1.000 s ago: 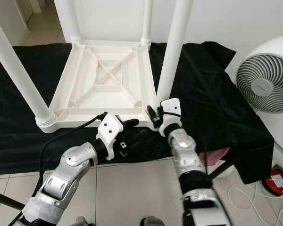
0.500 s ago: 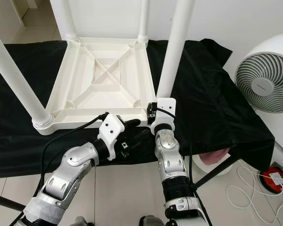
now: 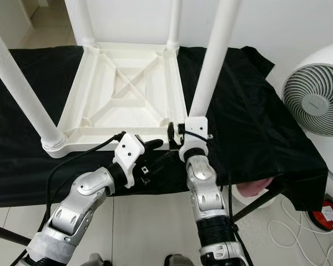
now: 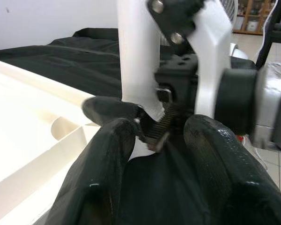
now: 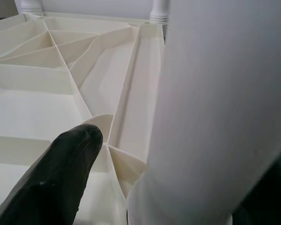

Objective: Building children table

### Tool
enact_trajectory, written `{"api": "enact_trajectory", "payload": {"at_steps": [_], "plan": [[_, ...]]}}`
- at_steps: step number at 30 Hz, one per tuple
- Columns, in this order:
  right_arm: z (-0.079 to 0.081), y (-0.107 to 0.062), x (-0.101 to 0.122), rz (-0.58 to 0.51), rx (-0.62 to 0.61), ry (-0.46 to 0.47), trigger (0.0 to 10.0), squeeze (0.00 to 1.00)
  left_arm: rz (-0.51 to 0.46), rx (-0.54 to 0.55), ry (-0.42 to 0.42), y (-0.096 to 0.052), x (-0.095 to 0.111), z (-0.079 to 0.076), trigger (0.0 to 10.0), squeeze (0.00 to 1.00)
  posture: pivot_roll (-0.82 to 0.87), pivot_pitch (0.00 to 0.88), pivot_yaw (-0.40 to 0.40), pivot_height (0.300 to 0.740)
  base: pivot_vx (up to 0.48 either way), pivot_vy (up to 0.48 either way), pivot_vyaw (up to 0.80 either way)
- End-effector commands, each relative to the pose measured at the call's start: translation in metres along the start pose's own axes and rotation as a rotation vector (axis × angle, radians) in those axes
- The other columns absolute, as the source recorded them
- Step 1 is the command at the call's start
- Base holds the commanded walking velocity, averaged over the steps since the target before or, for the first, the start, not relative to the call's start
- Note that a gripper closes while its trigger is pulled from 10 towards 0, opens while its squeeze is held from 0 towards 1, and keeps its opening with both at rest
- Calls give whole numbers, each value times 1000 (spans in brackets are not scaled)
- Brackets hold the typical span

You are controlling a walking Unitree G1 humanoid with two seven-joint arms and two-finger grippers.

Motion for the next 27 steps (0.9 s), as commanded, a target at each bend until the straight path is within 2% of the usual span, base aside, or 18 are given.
{"api": "enact_trajectory", "payload": {"at_steps": [1,2,7,8,9,14,15,16,18,19,20,22,23,25,26,27], "plan": [[-3,-6,2,-21,-2,-5,10000,0,10,32,7,-1,-3,-1,10000,0,-67,56,-29,740,0,0,0],[-3,-6,2,-21,-2,-5,10000,0,10,32,7,-1,-3,-1,10000,0,-67,56,-29,740,0,0,0],[-20,-31,-4,-27,-47,-39,10000,0,24,-13,-3,4,-6,-1,10000,0,-85,57,-20,740,0,0,0],[-23,-37,-5,-30,-42,-45,10000,0,26,-27,-16,6,-6,-1,10000,706,-98,55,-13,740,0,0,0],[-26,-41,-4,-42,-36,-46,10000,0,21,-41,-31,8,-4,-2,10000,1000,-98,55,-13,740,0,0,0],[-34,-53,-3,-63,-21,-69,10000,0,13,-56,-25,12,1,-1,10000,1000,-107,51,-7,740,0,0,0],[-39,-57,-4,-62,-26,-71,10000,0,22,-42,15,15,1,3,10000,1000,-115,50,-1,740,0,0,0],[-44,-62,-5,-59,-31,-67,10000,0,35,-24,60,19,2,8,10000,545,-118,51,1,740,0,0,0],[-47,-66,-6,-57,-34,-63,10000,0,44,-12,90,22,3,12,10000,545,-118,51,1,740,0,0,0],[-50,-69,-7,-52,-39,-62,10000,0,55,-1,127,26,4,17,10000,0,-122,55,5,740,0,0,0],[-50,-69,-7,-52,-39,-62,10000,0,55,-1,127,26,4,17,10000,0,-122,55,5,740,0,0,0],[-54,-73,-8,-48,-43,-63,10000,0,94,-9,203,29,2,25,10000,0,-129,66,13,740,0,0,0],[-54,-73,-8,-48,-43,-63,10000,0,94,-9,203,29,2,25,10000,0,-129,66,13,740,0,0,0],[-56,-75,0,-85,-50,-24,10000,0,185,25,271,30,-10,43,10000,0,-143,75,25,740,0,0,0],[-56,-75,0,-85,-50,-24,10000,0,185,25,271,30,-10,43,10000,0,-143,75,25,740,0,0,0],[-55,-76,4,-105,-48,-8,10000,0,224,31,275,29,-15,50,10000,0,-150,79,36,740,0,0,0]]}}
Point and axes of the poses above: a point about 5 cm out from each wrist's last joint towards the gripper, its own y axis pointing out of the wrist towards the gripper, its own x axis along the axis of the wrist's last joint, z = x × y, the point moved 1 cm from there along y, pointing out of the wrist towards the gripper, and after that the axes turned 1 degree about -y, right-handed, at the moved point
